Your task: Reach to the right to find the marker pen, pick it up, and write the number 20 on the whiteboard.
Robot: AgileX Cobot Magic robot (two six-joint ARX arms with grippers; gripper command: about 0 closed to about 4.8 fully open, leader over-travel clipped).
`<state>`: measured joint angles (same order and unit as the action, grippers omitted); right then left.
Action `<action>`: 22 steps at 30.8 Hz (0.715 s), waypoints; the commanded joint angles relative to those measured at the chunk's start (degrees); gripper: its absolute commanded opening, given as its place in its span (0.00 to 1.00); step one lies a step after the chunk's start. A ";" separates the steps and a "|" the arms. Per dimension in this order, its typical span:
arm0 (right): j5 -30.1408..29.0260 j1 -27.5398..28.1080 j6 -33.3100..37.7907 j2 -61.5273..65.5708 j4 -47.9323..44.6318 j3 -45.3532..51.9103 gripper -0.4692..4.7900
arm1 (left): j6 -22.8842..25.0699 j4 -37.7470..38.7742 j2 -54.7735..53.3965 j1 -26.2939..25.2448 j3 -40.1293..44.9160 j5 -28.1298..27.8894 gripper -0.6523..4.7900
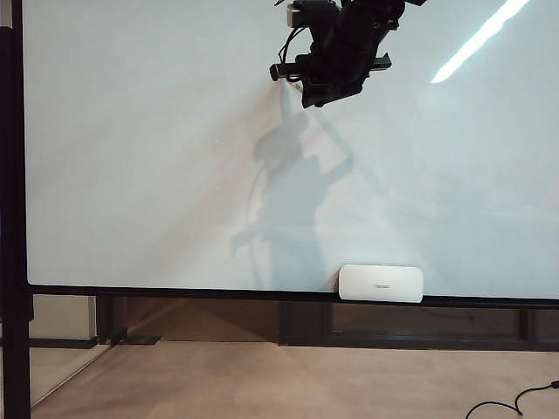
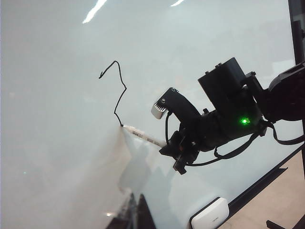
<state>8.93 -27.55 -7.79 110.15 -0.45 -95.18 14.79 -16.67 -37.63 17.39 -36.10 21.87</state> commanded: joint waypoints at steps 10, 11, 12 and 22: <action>1.55 0.77 1.75 0.00 1.57 -0.22 0.09 | -0.20 1.16 0.09 0.02 -0.33 2.58 0.11; 1.57 0.85 1.75 0.00 1.77 -0.20 0.09 | -0.17 1.16 0.09 0.04 -0.33 2.56 0.11; 1.62 0.87 1.75 0.02 1.75 -0.20 0.09 | -0.20 1.16 0.09 0.04 -0.33 2.56 0.11; 12.85 0.96 2.27 -0.04 1.77 -0.22 0.09 | -0.20 1.20 0.09 0.04 -0.33 4.33 0.11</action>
<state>17.47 -27.22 -6.92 110.17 2.57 -95.15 14.70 -15.18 -37.65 17.39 -36.10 25.96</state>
